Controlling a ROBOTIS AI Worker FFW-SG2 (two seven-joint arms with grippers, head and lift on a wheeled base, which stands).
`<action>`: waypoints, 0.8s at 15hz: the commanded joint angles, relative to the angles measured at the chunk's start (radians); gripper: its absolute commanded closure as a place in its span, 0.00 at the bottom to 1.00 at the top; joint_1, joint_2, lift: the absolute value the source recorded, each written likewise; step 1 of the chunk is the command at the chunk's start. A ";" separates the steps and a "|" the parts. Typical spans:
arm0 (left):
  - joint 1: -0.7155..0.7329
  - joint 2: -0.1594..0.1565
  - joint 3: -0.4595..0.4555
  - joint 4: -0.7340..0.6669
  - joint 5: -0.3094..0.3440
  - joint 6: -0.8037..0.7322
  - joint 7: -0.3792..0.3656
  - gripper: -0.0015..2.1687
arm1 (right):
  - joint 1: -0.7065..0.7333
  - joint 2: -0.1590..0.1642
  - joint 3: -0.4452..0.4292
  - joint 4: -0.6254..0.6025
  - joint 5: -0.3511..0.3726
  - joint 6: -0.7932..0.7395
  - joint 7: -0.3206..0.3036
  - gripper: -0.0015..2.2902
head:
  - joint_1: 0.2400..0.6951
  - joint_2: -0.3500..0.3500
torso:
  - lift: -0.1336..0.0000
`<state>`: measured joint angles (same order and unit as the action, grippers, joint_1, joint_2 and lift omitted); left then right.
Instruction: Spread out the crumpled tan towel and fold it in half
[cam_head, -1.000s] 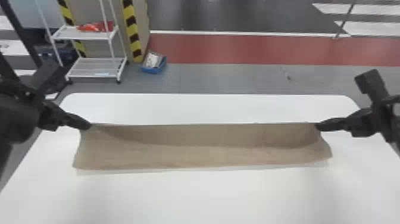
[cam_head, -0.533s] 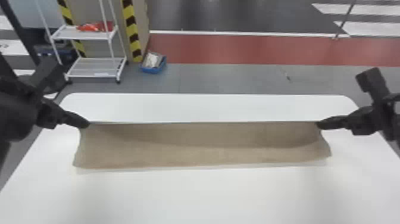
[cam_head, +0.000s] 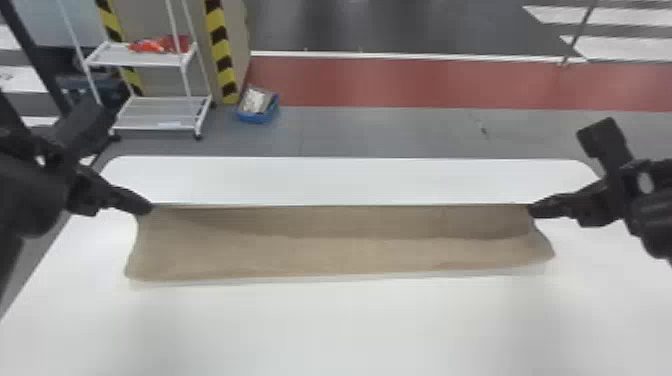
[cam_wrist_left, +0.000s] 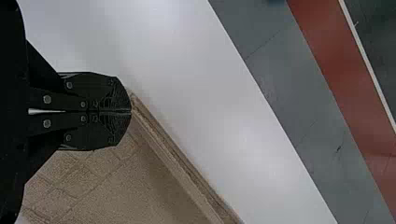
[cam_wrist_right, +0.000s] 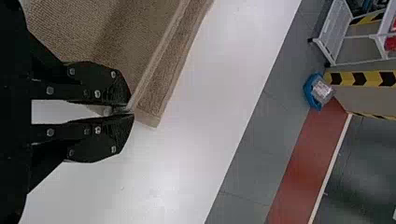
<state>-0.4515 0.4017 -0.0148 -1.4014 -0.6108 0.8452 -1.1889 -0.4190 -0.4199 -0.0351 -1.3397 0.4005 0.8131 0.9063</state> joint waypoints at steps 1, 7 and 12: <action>-0.001 -0.003 -0.005 0.006 0.003 -0.005 0.002 0.60 | 0.011 0.021 -0.009 0.001 -0.005 0.005 -0.041 0.03 | 1.00 0.45 | 0.07; 0.000 -0.004 -0.005 0.006 0.003 -0.014 0.002 0.60 | 0.068 0.029 -0.039 -0.047 -0.015 0.015 -0.098 0.03 | 1.00 0.44 | 0.07; 0.109 -0.038 0.012 -0.077 0.016 -0.054 0.206 0.00 | 0.167 0.030 -0.074 -0.197 -0.026 0.058 -0.087 0.03 | 1.00 0.43 | 0.07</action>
<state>-0.4008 0.3732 -0.0106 -1.4255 -0.5961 0.7961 -1.0471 -0.2778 -0.3896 -0.0993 -1.5001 0.3774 0.8599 0.8176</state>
